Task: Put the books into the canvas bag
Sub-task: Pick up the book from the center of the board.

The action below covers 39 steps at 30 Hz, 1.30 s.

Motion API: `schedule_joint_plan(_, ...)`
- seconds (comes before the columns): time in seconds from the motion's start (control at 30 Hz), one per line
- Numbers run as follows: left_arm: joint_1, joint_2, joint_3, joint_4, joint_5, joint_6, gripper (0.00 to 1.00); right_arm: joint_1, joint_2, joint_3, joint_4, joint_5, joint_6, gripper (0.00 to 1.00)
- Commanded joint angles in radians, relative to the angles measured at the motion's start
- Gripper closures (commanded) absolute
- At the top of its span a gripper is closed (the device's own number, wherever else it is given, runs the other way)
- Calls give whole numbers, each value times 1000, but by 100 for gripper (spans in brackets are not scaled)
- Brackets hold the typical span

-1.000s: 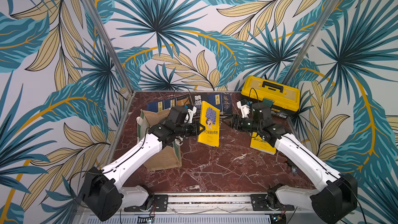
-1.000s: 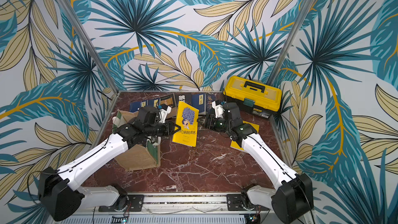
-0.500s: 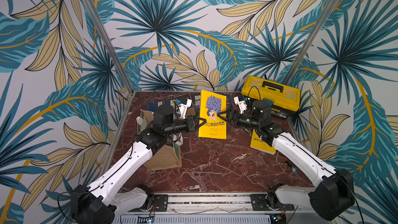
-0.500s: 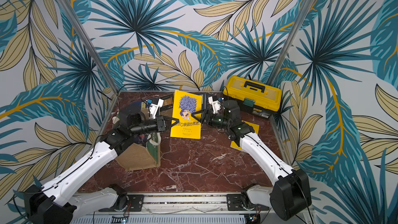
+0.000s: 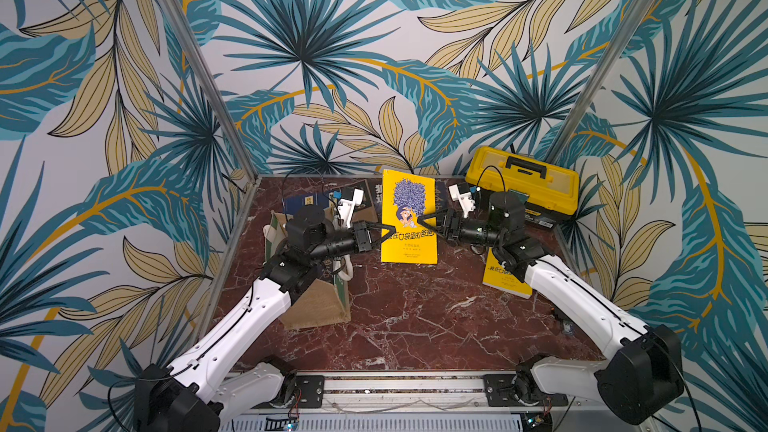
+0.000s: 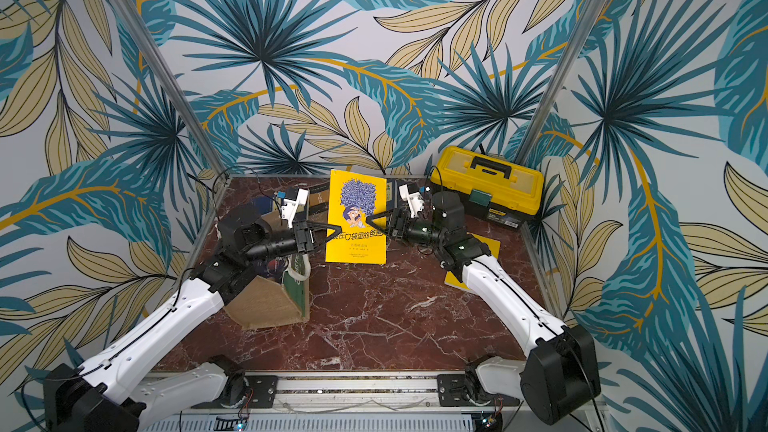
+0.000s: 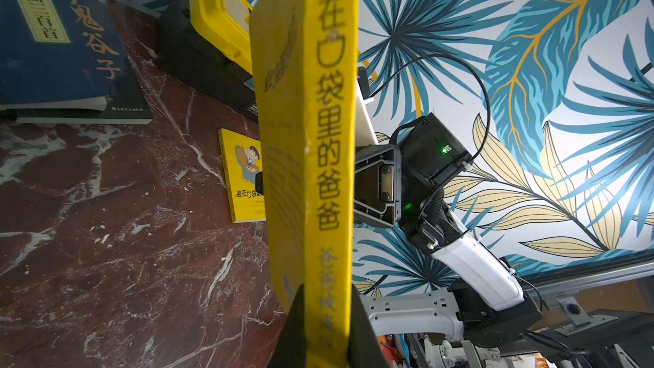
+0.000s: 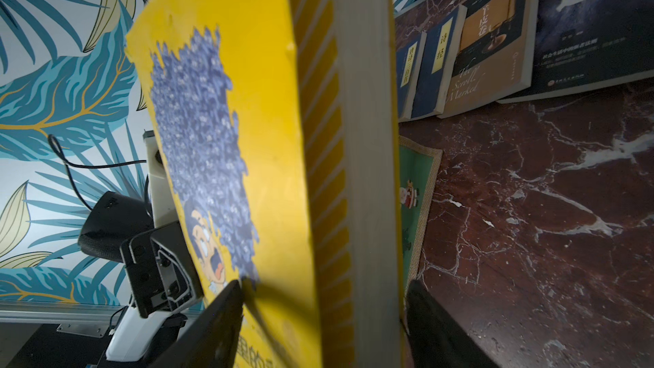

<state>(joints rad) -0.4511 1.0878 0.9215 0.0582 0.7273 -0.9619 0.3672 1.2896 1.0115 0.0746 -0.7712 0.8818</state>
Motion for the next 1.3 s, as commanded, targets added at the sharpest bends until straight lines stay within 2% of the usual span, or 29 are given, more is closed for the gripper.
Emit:
schedule_joint_plan(0.0,23,-39,-17,174,40,-42,100,-3,20,-2,101,-67,61,28)
schedule_joint_plan(0.13,38,-46,-33,207,50,-70,100,-2,37,-14,196,-107,126,27)
schedule_joint_plan(0.33,55,-61,-45,241,62,-101,100,-4,44,-18,143,-99,92,27)
schedule_joint_plan(0.6,78,-68,-75,263,65,-136,100,-2,41,-12,179,-142,135,28)
schedule_joint_plan(0.67,79,-63,-81,263,65,-140,100,-1,40,-22,224,-159,167,34)
schedule_joint_plan(0.83,82,-60,-109,262,57,-150,100,0,33,-26,304,-189,234,69)
schedule_joint_plan(0.93,83,-52,-126,262,58,-163,100,1,20,-21,309,-184,235,81)
schedule_joint_plan(1.2,84,-40,-125,262,80,-165,100,8,2,-19,279,-179,210,99)
schedule_joint_plan(1.27,83,-40,-117,262,77,-160,92,10,1,-16,247,-175,187,100)
